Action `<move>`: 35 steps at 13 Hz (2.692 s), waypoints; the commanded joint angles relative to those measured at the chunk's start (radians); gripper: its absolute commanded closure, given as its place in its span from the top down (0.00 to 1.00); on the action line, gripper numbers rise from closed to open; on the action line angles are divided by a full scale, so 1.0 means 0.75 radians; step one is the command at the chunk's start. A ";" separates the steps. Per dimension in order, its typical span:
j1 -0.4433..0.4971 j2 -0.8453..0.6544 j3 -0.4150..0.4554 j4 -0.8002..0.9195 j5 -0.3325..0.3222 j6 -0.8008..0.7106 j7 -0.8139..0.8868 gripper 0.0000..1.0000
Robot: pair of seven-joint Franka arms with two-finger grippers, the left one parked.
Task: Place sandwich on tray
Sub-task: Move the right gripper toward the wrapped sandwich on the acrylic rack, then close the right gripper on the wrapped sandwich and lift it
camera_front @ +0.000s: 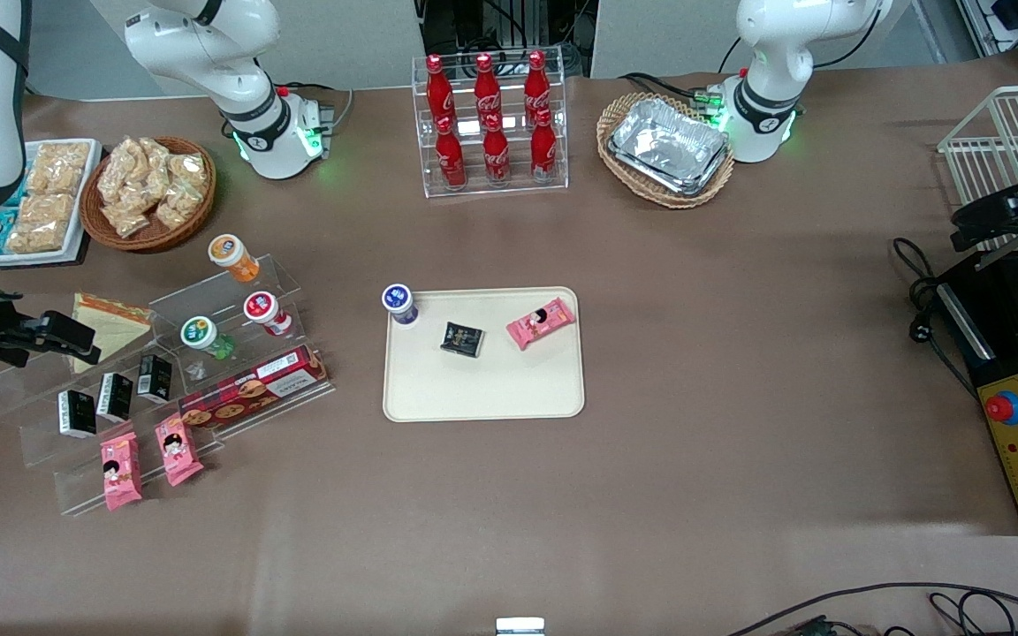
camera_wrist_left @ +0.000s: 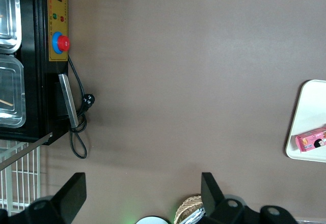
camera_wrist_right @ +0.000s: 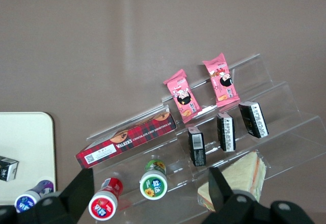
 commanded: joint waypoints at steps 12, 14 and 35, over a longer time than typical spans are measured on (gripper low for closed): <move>-0.090 -0.027 -0.074 0.005 -0.077 -0.140 0.486 1.00; -0.141 -0.068 -0.090 -0.066 -0.077 -0.139 0.544 1.00; -0.251 -0.309 -0.105 -0.933 -0.124 0.593 1.307 1.00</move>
